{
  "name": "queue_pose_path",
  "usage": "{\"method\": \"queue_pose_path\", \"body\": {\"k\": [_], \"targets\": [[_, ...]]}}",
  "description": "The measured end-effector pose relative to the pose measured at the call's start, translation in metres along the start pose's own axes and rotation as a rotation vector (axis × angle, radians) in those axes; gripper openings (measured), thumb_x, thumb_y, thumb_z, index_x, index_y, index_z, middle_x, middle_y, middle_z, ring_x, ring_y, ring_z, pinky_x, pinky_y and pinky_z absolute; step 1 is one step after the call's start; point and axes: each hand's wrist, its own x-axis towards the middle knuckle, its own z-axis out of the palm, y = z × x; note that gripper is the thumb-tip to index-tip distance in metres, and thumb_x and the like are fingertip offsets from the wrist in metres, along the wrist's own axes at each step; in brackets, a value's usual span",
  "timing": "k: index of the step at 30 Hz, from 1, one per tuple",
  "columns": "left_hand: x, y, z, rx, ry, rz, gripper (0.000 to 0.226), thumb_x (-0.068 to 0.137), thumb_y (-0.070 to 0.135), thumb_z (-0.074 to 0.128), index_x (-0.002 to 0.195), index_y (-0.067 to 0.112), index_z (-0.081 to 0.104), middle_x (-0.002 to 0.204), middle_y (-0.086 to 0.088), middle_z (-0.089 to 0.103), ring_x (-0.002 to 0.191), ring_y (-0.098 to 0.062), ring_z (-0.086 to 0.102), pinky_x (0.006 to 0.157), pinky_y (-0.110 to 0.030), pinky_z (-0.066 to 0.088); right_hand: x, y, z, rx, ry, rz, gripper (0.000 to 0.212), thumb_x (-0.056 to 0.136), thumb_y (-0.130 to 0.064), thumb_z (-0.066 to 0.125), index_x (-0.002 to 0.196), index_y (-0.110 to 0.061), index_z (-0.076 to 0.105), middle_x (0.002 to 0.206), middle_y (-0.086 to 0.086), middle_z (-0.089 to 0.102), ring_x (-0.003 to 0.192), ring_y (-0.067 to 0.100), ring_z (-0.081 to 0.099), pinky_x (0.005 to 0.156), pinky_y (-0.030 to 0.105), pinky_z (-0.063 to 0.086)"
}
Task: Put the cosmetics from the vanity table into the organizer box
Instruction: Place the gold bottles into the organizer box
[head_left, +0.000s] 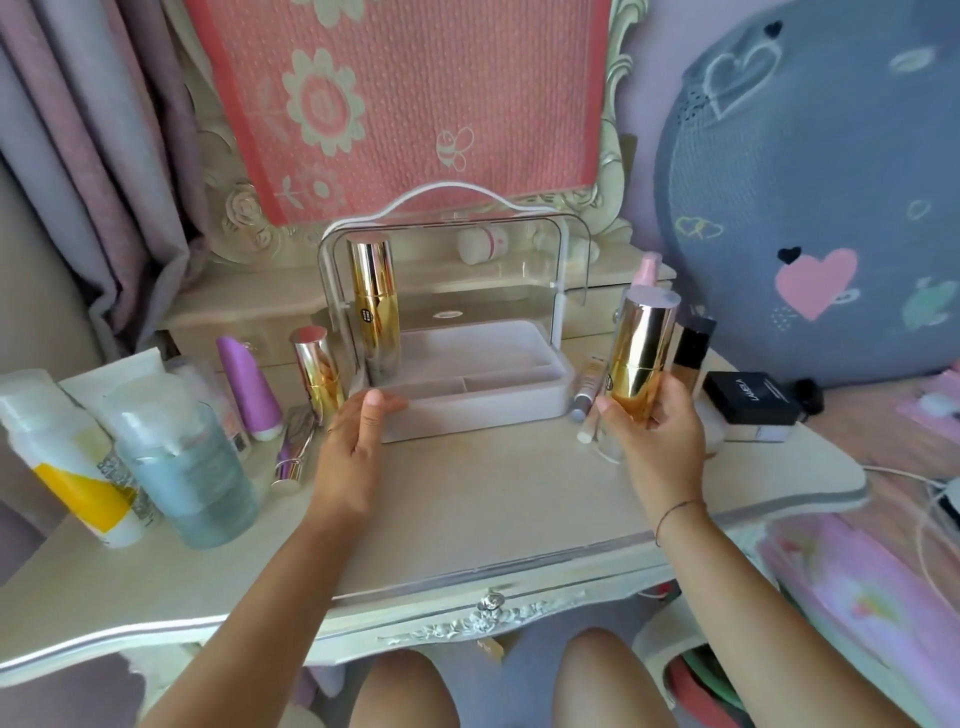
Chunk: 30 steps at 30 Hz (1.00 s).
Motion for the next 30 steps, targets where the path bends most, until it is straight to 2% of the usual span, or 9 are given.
{"method": "queue_pose_path", "body": {"k": [4, 7, 10, 13, 15, 21, 24, 27, 30], "targets": [[0.000, 0.001, -0.001, 0.009, 0.003, 0.010, 0.058, 0.089, 0.055, 0.027, 0.102, 0.018, 0.070, 0.115, 0.009, 0.060, 0.114, -0.005, 0.047, 0.096, -0.016, 0.025, -0.005, -0.015, 0.000, 0.040, 0.002, -0.053, 0.026, 0.072, -0.027, 0.078, 0.090, -0.035, 0.061, 0.091, -0.011, 0.072, 0.088, 0.007, 0.068, 0.074, 0.018, 0.050], [0.000, 0.001, -0.001, 0.037, -0.007, 0.010, 0.055, 0.092, 0.053, 0.027, 0.101, 0.020, 0.070, 0.115, 0.010, 0.060, 0.110, 0.001, 0.048, 0.090, -0.001, 0.023, -0.003, -0.046, 0.011, 0.072, -0.175, -0.152, 0.032, 0.072, -0.033, 0.077, 0.101, -0.035, 0.063, 0.100, -0.012, 0.072, 0.094, 0.005, 0.068, 0.078, 0.016, 0.053], [0.000, 0.001, -0.002, 0.048, -0.006, 0.016, 0.055, 0.092, 0.052, 0.027, 0.101, 0.020, 0.070, 0.112, 0.011, 0.060, 0.104, 0.018, 0.045, 0.085, 0.007, 0.021, 0.012, -0.070, 0.045, 0.115, -0.351, -0.165, 0.036, 0.070, -0.033, 0.077, 0.103, -0.039, 0.064, 0.101, -0.009, 0.073, 0.099, 0.013, 0.067, 0.088, 0.027, 0.053], [0.001, 0.001, -0.002, 0.055, -0.001, 0.028, 0.054, 0.093, 0.049, 0.027, 0.100, 0.018, 0.071, 0.107, 0.016, 0.060, 0.102, 0.025, 0.042, 0.083, 0.008, 0.021, 0.031, -0.066, 0.090, 0.125, -0.429, -0.099, 0.047, 0.071, -0.009, 0.079, 0.113, -0.023, 0.064, 0.102, -0.002, 0.072, 0.098, 0.015, 0.068, 0.092, 0.033, 0.052], [0.002, -0.001, -0.002, 0.051, 0.006, 0.036, 0.054, 0.093, 0.048, 0.028, 0.099, 0.018, 0.072, 0.105, 0.024, 0.057, 0.101, 0.028, 0.040, 0.082, 0.009, 0.020, 0.043, -0.057, 0.113, 0.088, -0.454, -0.061, 0.054, 0.070, -0.004, 0.079, 0.120, -0.013, 0.061, 0.104, 0.001, 0.071, 0.097, 0.015, 0.067, 0.093, 0.033, 0.053], [0.005, -0.004, -0.001, 0.032, 0.022, 0.061, 0.053, 0.094, 0.046, 0.028, 0.097, 0.016, 0.072, 0.103, 0.026, 0.056, 0.102, 0.026, 0.041, 0.083, 0.008, 0.021, 0.069, -0.027, 0.154, -0.049, -0.514, -0.003, 0.045, 0.071, -0.022, 0.080, 0.109, -0.032, 0.057, 0.103, -0.008, 0.069, 0.100, 0.014, 0.065, 0.095, 0.038, 0.053], [0.005, -0.005, -0.002, 0.024, 0.017, 0.045, 0.055, 0.092, 0.050, 0.027, 0.099, 0.019, 0.072, 0.106, 0.029, 0.055, 0.105, 0.026, 0.039, 0.084, 0.008, 0.019, 0.083, -0.024, 0.172, -0.052, -0.534, 0.070, 0.043, 0.072, -0.020, 0.079, 0.108, -0.026, 0.056, 0.105, -0.003, 0.068, 0.102, 0.019, 0.065, 0.096, 0.042, 0.052], [0.005, -0.005, -0.002, 0.027, 0.010, 0.035, 0.055, 0.092, 0.052, 0.027, 0.099, 0.021, 0.072, 0.104, 0.033, 0.053, 0.106, 0.030, 0.035, 0.084, 0.010, 0.016, 0.091, -0.023, 0.185, -0.106, -0.593, 0.091, 0.048, 0.074, -0.017, 0.078, 0.116, -0.019, 0.055, 0.106, -0.002, 0.066, 0.103, 0.020, 0.064, 0.093, 0.036, 0.051], [0.006, -0.006, -0.002, 0.029, -0.003, 0.016, 0.056, 0.091, 0.054, 0.026, 0.101, 0.023, 0.071, 0.110, 0.028, 0.055, 0.109, 0.029, 0.033, 0.086, 0.009, 0.015, 0.091, -0.017, 0.191, -0.134, -0.632, 0.109, 0.050, 0.077, -0.017, 0.075, 0.122, -0.016, 0.054, 0.113, 0.001, 0.065, 0.109, 0.023, 0.061, 0.097, 0.038, 0.049]]}}
